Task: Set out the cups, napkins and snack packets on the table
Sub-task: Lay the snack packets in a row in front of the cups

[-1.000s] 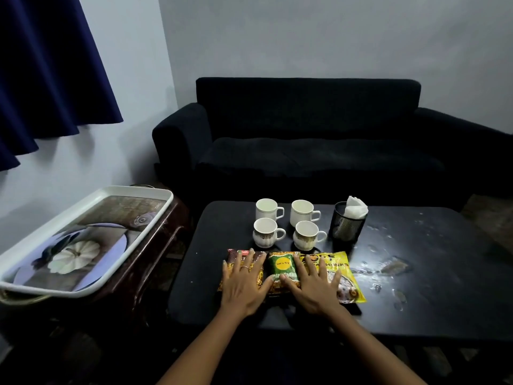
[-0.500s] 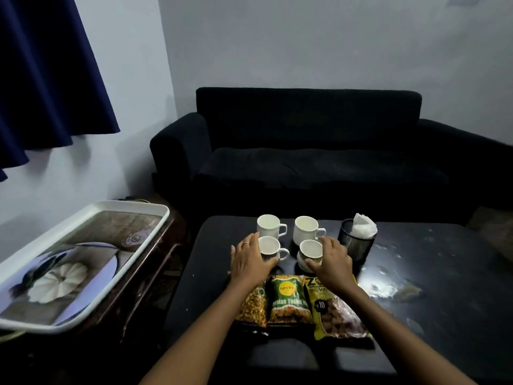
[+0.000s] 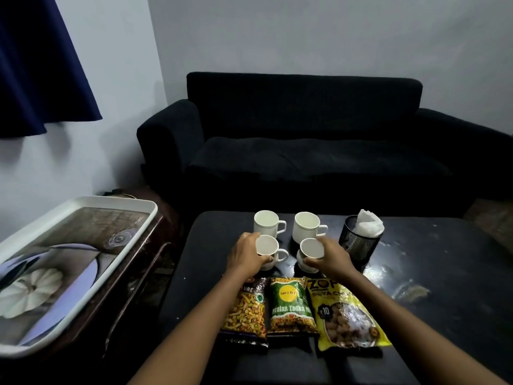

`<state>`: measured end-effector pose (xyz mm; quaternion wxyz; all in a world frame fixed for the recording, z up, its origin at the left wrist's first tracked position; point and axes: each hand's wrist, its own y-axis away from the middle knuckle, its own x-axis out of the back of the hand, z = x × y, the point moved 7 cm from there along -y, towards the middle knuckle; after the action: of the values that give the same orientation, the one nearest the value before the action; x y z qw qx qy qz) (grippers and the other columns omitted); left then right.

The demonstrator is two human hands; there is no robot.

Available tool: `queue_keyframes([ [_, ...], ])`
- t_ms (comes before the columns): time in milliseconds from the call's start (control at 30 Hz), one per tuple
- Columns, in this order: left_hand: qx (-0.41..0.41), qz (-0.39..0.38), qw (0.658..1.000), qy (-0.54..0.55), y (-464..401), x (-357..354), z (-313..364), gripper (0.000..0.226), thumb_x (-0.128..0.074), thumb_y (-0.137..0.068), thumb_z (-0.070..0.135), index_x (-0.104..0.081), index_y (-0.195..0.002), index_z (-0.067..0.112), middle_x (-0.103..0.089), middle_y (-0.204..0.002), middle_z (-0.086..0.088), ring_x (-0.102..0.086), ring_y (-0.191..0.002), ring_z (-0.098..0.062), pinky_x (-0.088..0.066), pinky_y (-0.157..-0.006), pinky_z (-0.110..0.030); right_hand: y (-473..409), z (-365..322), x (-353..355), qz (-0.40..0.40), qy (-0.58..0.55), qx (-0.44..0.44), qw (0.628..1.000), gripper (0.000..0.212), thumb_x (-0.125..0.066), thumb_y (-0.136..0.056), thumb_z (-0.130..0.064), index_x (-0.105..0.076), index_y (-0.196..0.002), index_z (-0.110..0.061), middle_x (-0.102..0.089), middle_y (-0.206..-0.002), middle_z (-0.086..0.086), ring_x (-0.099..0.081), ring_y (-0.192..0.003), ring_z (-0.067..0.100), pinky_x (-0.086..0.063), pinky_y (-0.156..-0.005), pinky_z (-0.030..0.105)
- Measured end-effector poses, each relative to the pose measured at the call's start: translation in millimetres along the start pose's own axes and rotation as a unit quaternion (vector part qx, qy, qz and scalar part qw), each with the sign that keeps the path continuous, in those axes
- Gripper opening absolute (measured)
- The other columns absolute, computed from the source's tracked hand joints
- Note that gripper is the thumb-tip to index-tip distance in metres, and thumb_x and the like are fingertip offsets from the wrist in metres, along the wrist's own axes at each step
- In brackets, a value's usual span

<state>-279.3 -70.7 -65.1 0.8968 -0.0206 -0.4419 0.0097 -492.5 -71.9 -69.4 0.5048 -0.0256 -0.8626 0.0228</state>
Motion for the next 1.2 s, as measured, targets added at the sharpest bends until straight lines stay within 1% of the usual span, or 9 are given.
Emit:
queue_keyframes([
  [267,0.004,0.006,1.000,-0.008,-1,11,-9,0.065,-0.077,-0.077,0.026,-0.049,-0.135,0.013,-0.049,-0.136,-0.007,-0.049,-0.123,-0.026,-0.042,-0.096,-0.034,-1,-17,-10,-0.006,-0.023,0.023,0.999,0.061,-0.076,-0.074,-0.033,-0.051,-0.125,-0.010,-0.056,-0.126,0.013,-0.053,-0.114,0.027,-0.042,-0.086,0.032],
  [467,0.012,0.000,1.000,-0.008,-2,12,-15,0.068,-0.075,-0.078,0.025,-0.046,-0.138,0.013,-0.047,-0.140,-0.008,-0.047,-0.125,-0.026,-0.041,-0.098,-0.033,-1,-22,-13,0.000,-0.018,0.020,1.000,0.065,-0.075,-0.074,-0.036,-0.049,-0.128,-0.010,-0.054,-0.129,0.013,-0.050,-0.117,0.028,-0.043,-0.092,0.037],
  [533,0.016,-0.006,1.000,-0.012,-2,11,-16,0.071,-0.075,-0.078,0.030,-0.043,-0.140,0.014,-0.045,-0.143,-0.007,-0.046,-0.128,-0.025,-0.039,-0.102,-0.035,-1,-22,-14,-0.006,-0.010,0.025,1.000,0.065,-0.074,-0.075,-0.038,-0.048,-0.127,-0.011,-0.054,-0.129,0.012,-0.050,-0.117,0.027,-0.043,-0.093,0.037],
  [600,0.022,-0.006,0.999,-0.036,-1,12,-15,0.076,-0.071,-0.077,0.045,-0.041,-0.141,0.018,-0.042,-0.146,-0.003,-0.043,-0.131,-0.024,-0.031,-0.111,-0.042,0,-21,-13,-0.009,0.003,0.031,0.999,0.070,-0.072,-0.074,-0.046,-0.046,-0.130,-0.012,-0.053,-0.132,0.011,-0.050,-0.118,0.026,-0.044,-0.093,0.037],
  [700,0.014,0.033,0.998,-0.058,-5,21,-9,0.077,-0.063,-0.075,0.060,-0.043,-0.139,0.023,-0.042,-0.146,0.002,-0.040,-0.134,-0.022,-0.013,-0.116,-0.049,-2,-24,0,0.054,0.022,0.041,0.997,0.070,-0.062,-0.077,-0.057,-0.046,-0.132,-0.017,-0.054,-0.132,0.007,-0.053,-0.117,0.025,-0.046,-0.088,0.036],
  [833,0.004,0.059,0.996,-0.063,-24,28,4,0.069,-0.061,-0.081,0.053,-0.043,-0.139,0.021,-0.043,-0.146,0.000,-0.040,-0.134,-0.022,-0.010,-0.118,-0.045,-20,-32,23,0.153,0.003,0.045,0.987,0.044,-0.058,-0.086,-0.039,-0.055,-0.120,-0.011,-0.056,-0.121,0.010,-0.050,-0.113,0.028,-0.043,-0.082,0.035],
  [933,0.004,0.050,0.997,-0.066,-42,24,13,0.068,-0.059,-0.083,0.053,-0.042,-0.139,0.018,-0.043,-0.145,-0.004,-0.039,-0.135,-0.024,-0.012,-0.117,-0.045,-42,-32,24,0.132,0.013,0.026,0.991,0.042,-0.056,-0.089,-0.030,-0.052,-0.124,-0.008,-0.052,-0.127,0.014,-0.047,-0.118,0.031,-0.041,-0.090,0.036],
  [1067,0.018,0.020,0.998,-0.056,-66,10,20,0.079,-0.062,-0.081,0.055,-0.034,-0.143,0.015,-0.037,-0.150,-0.006,-0.035,-0.138,-0.026,-0.011,-0.118,-0.045,-68,-23,14,0.075,0.025,0.001,0.997,0.058,-0.060,-0.087,-0.037,-0.044,-0.133,-0.005,-0.046,-0.136,0.016,-0.043,-0.125,0.033,-0.038,-0.101,0.038],
  [1200,0.031,-0.009,0.997,-0.068,-81,-1,19,0.083,-0.066,-0.078,0.055,-0.034,-0.142,0.014,-0.041,-0.146,-0.009,-0.040,-0.134,-0.028,-0.012,-0.118,-0.046,-78,-12,1,0.051,0.015,-0.025,0.998,0.064,-0.063,-0.084,-0.041,-0.043,-0.133,-0.006,-0.049,-0.135,0.014,-0.046,-0.124,0.029,-0.039,-0.098,0.038],
])
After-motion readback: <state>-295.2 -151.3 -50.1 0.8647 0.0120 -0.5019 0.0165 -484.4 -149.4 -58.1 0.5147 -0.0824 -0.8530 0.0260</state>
